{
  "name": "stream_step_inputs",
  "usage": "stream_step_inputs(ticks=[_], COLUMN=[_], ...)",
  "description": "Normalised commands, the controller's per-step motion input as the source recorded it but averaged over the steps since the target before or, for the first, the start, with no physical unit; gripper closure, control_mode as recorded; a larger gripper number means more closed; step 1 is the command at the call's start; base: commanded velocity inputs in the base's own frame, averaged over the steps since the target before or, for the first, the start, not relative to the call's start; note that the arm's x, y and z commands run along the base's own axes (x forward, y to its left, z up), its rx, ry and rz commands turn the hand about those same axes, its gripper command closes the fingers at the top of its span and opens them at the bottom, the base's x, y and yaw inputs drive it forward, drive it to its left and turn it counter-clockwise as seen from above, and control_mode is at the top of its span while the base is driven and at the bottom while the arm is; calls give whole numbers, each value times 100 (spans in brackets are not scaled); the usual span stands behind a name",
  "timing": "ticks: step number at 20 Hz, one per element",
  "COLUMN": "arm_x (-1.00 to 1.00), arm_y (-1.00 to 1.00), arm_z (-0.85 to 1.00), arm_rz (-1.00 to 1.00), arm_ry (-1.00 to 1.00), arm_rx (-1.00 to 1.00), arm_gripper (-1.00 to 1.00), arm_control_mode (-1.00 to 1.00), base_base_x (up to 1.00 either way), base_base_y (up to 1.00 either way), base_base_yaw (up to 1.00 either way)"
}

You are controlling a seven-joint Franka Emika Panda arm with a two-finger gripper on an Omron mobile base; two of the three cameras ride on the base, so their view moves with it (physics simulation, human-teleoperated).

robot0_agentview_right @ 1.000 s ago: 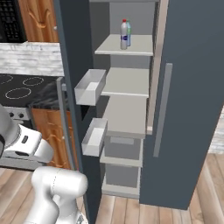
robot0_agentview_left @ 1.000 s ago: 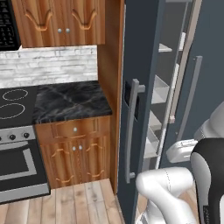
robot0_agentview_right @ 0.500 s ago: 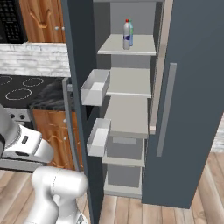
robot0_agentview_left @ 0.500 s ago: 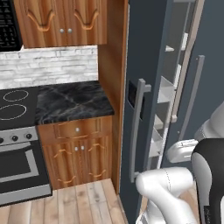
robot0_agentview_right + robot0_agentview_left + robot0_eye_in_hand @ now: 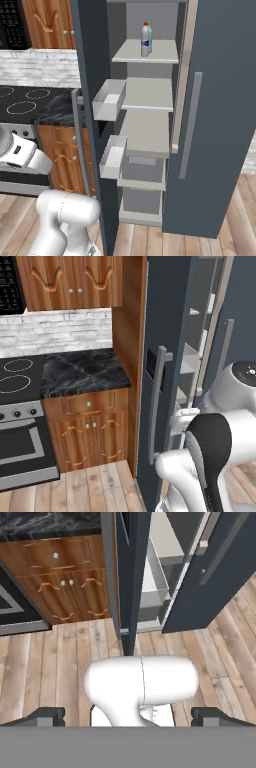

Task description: Take the bottled waters from the counter and place them in the freezer to freeze. Close the freezer door after placing the bottles.

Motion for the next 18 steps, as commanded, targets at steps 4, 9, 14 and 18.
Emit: stream_step_inputs(ticks=[4, 9, 14, 18], arm_x=[82, 100, 59, 30], arm_y=[29, 8, 0, 0], arm_z=[0, 0, 0, 0], arm_rz=[-24, -33, -38, -53], arm_ry=[-17, -23, -17, -20], arm_rx=[-15, -15, -9, -6], arm_gripper=[-100, -100, -100, -100], arm_control_mode=[-100, -100, -100, -100], base_base_x=[0, 0, 0, 0], base_base_y=[0, 0, 0, 0], base_base_yaw=[0, 0, 0, 0])
